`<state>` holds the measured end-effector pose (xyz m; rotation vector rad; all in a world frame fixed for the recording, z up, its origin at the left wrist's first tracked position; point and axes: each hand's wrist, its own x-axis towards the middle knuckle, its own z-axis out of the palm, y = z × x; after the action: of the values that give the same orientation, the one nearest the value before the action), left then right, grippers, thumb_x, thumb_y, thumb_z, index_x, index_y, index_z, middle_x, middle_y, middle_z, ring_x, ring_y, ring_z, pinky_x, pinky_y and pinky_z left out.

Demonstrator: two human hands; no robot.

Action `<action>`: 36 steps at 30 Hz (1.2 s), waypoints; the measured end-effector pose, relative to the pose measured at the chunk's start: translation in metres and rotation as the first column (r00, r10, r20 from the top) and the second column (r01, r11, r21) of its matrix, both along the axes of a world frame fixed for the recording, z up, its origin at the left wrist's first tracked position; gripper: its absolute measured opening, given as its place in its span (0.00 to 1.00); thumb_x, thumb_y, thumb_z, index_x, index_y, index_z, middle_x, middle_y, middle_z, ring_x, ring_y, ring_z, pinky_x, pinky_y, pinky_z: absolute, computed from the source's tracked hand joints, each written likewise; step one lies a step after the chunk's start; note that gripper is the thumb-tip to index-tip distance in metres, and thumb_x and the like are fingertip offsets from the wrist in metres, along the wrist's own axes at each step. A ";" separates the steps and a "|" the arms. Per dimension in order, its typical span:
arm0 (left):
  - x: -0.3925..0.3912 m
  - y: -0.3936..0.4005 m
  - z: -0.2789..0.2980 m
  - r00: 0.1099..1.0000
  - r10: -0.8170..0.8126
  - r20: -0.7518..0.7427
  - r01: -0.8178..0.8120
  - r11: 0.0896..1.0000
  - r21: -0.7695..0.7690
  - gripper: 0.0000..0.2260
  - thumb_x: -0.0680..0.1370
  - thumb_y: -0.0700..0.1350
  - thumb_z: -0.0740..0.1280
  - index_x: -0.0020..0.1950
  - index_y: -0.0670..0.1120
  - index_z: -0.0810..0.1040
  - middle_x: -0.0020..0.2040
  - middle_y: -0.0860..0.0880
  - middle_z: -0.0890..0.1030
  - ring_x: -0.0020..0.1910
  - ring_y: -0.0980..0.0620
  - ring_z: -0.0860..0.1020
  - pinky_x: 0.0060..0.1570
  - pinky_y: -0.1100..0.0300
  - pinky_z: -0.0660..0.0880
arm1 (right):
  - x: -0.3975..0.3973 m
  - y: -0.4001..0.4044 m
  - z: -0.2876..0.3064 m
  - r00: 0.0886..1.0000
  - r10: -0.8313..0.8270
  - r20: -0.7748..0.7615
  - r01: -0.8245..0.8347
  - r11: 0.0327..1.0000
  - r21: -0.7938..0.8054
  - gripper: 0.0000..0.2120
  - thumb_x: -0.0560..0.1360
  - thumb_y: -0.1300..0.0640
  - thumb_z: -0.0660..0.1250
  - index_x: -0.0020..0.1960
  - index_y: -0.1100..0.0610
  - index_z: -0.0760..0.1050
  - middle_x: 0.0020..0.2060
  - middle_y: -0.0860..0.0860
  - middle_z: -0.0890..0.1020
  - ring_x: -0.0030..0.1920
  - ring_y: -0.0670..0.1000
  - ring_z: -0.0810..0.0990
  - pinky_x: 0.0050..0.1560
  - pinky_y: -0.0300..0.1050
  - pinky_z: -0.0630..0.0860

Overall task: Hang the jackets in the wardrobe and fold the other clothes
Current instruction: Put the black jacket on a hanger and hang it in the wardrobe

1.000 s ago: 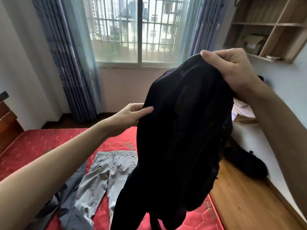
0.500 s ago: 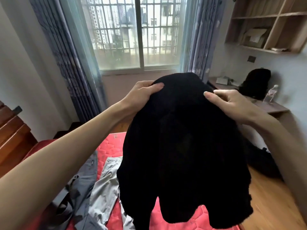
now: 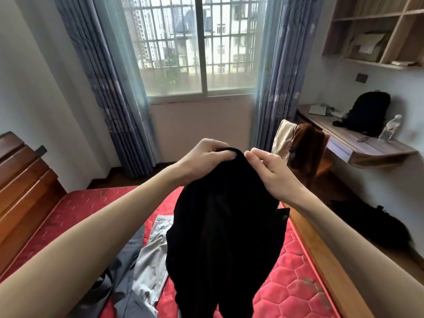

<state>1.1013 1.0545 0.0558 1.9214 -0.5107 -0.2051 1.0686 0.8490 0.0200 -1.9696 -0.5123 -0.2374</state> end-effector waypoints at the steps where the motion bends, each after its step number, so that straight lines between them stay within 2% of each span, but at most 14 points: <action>1: -0.001 0.003 -0.004 1.000 0.004 -0.004 -0.004 1.000 0.006 0.16 0.80 0.50 0.71 0.44 0.37 0.79 0.38 0.44 0.75 0.36 0.49 0.73 0.39 0.54 0.69 | 0.000 0.002 -0.002 0.998 0.004 -0.061 0.002 0.995 0.096 0.22 0.86 0.52 0.60 0.40 0.66 0.66 0.33 0.51 0.68 0.34 0.48 0.67 0.35 0.41 0.65; 3: -0.007 0.007 -0.015 1.000 0.014 0.004 -0.014 1.000 0.011 0.18 0.82 0.53 0.70 0.39 0.41 0.75 0.34 0.47 0.70 0.31 0.53 0.67 0.30 0.59 0.63 | -0.004 0.006 0.003 0.973 0.070 -0.221 0.008 0.942 0.336 0.21 0.85 0.50 0.64 0.43 0.67 0.72 0.35 0.56 0.74 0.36 0.54 0.72 0.37 0.44 0.71; 5: -0.015 0.002 -0.034 1.000 -0.003 0.007 0.003 1.000 0.006 0.24 0.81 0.61 0.67 0.38 0.41 0.76 0.34 0.48 0.71 0.32 0.54 0.69 0.30 0.58 0.64 | -0.011 0.007 0.012 0.921 0.172 -0.349 0.039 0.851 0.524 0.18 0.83 0.49 0.65 0.46 0.64 0.79 0.37 0.58 0.81 0.37 0.54 0.80 0.40 0.44 0.79; 7: -0.023 -0.009 -0.058 0.998 0.029 0.048 -0.029 1.000 -0.008 0.24 0.82 0.61 0.64 0.37 0.43 0.78 0.34 0.54 0.76 0.34 0.57 0.72 0.34 0.57 0.68 | -0.017 0.004 0.023 0.897 0.202 -0.394 0.071 0.813 0.578 0.15 0.82 0.50 0.66 0.44 0.61 0.79 0.38 0.56 0.83 0.37 0.52 0.82 0.41 0.43 0.82; 9: -0.027 -0.017 -0.088 0.980 0.065 0.187 -0.063 0.998 -0.018 0.17 0.84 0.53 0.67 0.36 0.50 0.75 0.33 0.60 0.76 0.33 0.62 0.72 0.34 0.59 0.68 | -0.021 -0.003 0.033 0.892 0.187 -0.411 0.109 0.794 0.598 0.14 0.81 0.49 0.68 0.44 0.59 0.77 0.38 0.56 0.81 0.38 0.52 0.81 0.42 0.44 0.81; 12: -0.025 -0.014 -0.138 0.891 -0.061 0.449 0.012 0.994 0.112 0.06 0.82 0.45 0.68 0.46 0.54 0.76 0.39 0.58 0.81 0.36 0.63 0.77 0.37 0.60 0.73 | -0.029 -0.019 0.045 0.888 0.121 -0.443 0.213 0.748 0.629 0.12 0.80 0.48 0.69 0.47 0.57 0.76 0.39 0.54 0.80 0.41 0.52 0.81 0.46 0.46 0.81; 14: -0.020 -0.010 -0.167 0.901 -0.114 0.419 0.063 0.989 0.133 0.04 0.82 0.43 0.68 0.51 0.52 0.78 0.43 0.57 0.82 0.40 0.60 0.80 0.41 0.60 0.76 | -0.035 -0.031 0.048 0.891 0.093 -0.445 0.251 0.714 0.653 0.11 0.80 0.49 0.69 0.48 0.57 0.77 0.39 0.53 0.81 0.41 0.51 0.81 0.47 0.46 0.81; 17: -0.010 -0.006 -0.183 0.966 -0.039 0.257 0.019 0.997 0.079 0.07 0.81 0.46 0.70 0.48 0.59 0.82 0.43 0.56 0.82 0.42 0.60 0.79 0.44 0.59 0.75 | -0.042 -0.051 0.044 0.891 0.095 -0.444 0.248 0.718 0.651 0.12 0.80 0.49 0.69 0.48 0.58 0.78 0.40 0.53 0.83 0.41 0.51 0.83 0.49 0.47 0.83; 20: 0.002 0.002 -0.173 1.000 0.024 0.011 -0.024 1.000 0.013 0.11 0.79 0.55 0.70 0.49 0.50 0.87 0.41 0.50 0.83 0.42 0.54 0.77 0.44 0.51 0.75 | -0.047 -0.074 0.030 0.869 0.090 -0.487 0.268 0.741 0.616 0.12 0.81 0.49 0.69 0.45 0.58 0.80 0.38 0.53 0.84 0.39 0.51 0.85 0.45 0.45 0.84; 24: 0.000 0.012 -0.155 0.985 0.057 -0.162 -0.055 0.998 0.015 0.12 0.83 0.48 0.67 0.45 0.50 0.88 0.38 0.52 0.79 0.39 0.51 0.74 0.36 0.60 0.68 | -0.054 -0.101 0.008 0.834 0.119 -0.538 0.228 0.814 0.534 0.13 0.82 0.48 0.68 0.45 0.57 0.80 0.37 0.53 0.83 0.37 0.50 0.84 0.38 0.41 0.81; 27: -0.006 0.012 -0.138 0.984 0.083 -0.159 -0.076 0.996 0.052 0.13 0.84 0.48 0.68 0.41 0.51 0.87 0.34 0.53 0.79 0.34 0.54 0.74 0.30 0.65 0.67 | -0.060 -0.122 -0.005 0.871 -0.108 -0.480 0.215 0.961 0.174 0.14 0.80 0.50 0.70 0.39 0.56 0.78 0.30 0.48 0.79 0.30 0.43 0.79 0.32 0.35 0.74; 29: -0.008 0.015 -0.124 0.989 0.076 -0.130 -0.066 0.995 0.076 0.10 0.81 0.47 0.72 0.42 0.48 0.87 0.35 0.53 0.82 0.34 0.56 0.78 0.32 0.65 0.72 | -0.063 -0.136 -0.018 0.896 -0.253 -0.365 0.250 0.967 -0.055 0.15 0.79 0.50 0.72 0.38 0.58 0.80 0.27 0.46 0.80 0.28 0.40 0.77 0.32 0.31 0.71; 32: -0.013 0.017 -0.105 0.999 -0.011 -0.038 0.015 0.992 0.123 0.18 0.75 0.52 0.78 0.44 0.37 0.80 0.35 0.50 0.82 0.34 0.56 0.78 0.34 0.63 0.72 | -0.069 -0.154 -0.034 0.878 -0.260 -0.402 0.252 0.965 -0.074 0.14 0.77 0.50 0.74 0.41 0.61 0.83 0.30 0.49 0.83 0.30 0.43 0.78 0.34 0.32 0.71; 36: -0.016 0.015 -0.091 0.999 -0.013 -0.047 0.026 0.952 0.305 0.18 0.75 0.55 0.78 0.38 0.43 0.77 0.30 0.52 0.80 0.27 0.58 0.75 0.28 0.66 0.68 | -0.069 -0.169 -0.037 0.862 -0.245 -0.445 0.244 0.968 -0.061 0.12 0.74 0.48 0.76 0.42 0.58 0.85 0.35 0.53 0.86 0.34 0.45 0.81 0.37 0.34 0.75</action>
<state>1.0856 1.0691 -0.0350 2.2085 -0.4898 -0.3569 0.9998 0.6801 -0.0167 -2.0064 0.0417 0.0675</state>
